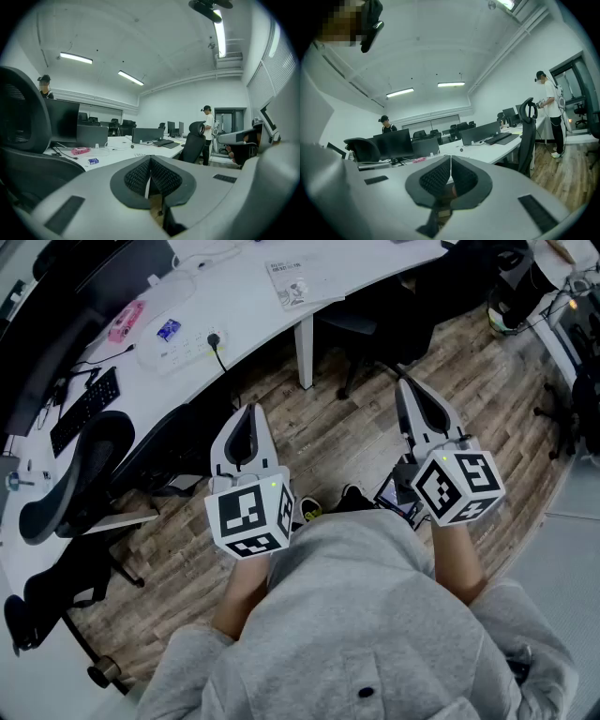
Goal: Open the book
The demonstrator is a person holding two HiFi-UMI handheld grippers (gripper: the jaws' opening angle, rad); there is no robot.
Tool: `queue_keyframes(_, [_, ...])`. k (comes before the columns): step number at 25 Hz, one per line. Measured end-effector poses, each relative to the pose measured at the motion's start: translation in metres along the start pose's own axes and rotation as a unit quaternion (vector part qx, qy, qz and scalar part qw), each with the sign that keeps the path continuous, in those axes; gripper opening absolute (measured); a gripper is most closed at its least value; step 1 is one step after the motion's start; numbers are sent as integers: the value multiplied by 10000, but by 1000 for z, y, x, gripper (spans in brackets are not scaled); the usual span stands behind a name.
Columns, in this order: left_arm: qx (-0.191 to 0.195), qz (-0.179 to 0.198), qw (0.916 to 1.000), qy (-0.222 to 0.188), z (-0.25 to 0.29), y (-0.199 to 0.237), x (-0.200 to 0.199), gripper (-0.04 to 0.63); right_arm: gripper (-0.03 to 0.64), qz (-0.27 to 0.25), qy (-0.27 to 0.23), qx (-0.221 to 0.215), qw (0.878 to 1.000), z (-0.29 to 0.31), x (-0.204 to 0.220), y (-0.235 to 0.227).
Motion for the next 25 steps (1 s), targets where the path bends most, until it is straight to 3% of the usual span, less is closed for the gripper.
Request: queue_keyframes(25, [133,-59,9999,-92,-15,2,-4,9,26,-24,-98,-140,9999,-17,-3,22])
Point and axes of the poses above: the fingertips, and each gripper's own axes: z forward along the fingers, y to its left, x out of its underside, the point moved 7 cm from there along -z, backward along the fingers, and after that the axes turned 14 degrees about -y, right-handed, at the moved point
